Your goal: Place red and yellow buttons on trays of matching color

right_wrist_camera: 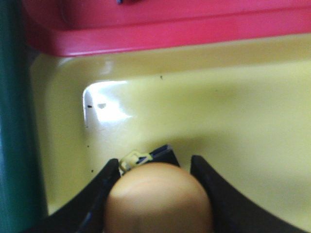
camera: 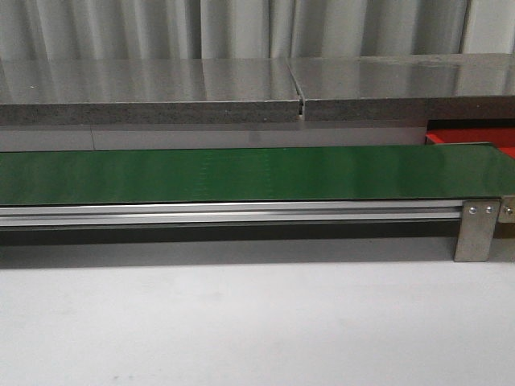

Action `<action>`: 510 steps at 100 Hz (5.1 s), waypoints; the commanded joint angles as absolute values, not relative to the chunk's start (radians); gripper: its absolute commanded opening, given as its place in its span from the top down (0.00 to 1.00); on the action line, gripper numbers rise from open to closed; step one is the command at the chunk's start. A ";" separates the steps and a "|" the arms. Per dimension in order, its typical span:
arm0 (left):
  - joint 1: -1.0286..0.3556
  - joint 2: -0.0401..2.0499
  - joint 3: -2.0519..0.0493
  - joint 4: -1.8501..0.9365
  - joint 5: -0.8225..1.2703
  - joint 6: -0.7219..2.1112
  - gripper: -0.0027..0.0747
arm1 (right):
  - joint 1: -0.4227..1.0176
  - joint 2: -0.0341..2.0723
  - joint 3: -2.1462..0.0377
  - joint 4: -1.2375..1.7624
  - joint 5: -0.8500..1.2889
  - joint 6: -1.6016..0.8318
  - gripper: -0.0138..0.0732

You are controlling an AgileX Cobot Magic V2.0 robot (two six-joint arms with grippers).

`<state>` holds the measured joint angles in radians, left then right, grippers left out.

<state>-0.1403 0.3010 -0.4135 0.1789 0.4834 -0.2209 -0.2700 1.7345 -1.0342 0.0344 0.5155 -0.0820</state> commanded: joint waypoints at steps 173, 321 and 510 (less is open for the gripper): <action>-0.142 0.309 -0.438 0.179 0.411 -0.231 0.99 | -0.035 0.927 -0.910 0.064 0.552 -0.132 0.10; -0.142 0.309 -0.438 0.179 0.407 -0.231 0.99 | -0.006 0.678 -0.768 0.064 0.563 -0.144 0.92; 0.301 1.148 -0.888 0.355 0.447 -0.548 0.10 | -0.006 0.678 -0.768 0.064 0.563 -0.144 0.92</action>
<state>0.2748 1.0830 -0.8239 0.3553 0.5136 -0.5356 -0.0076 0.6816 -0.7412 0.0610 0.6281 -0.1368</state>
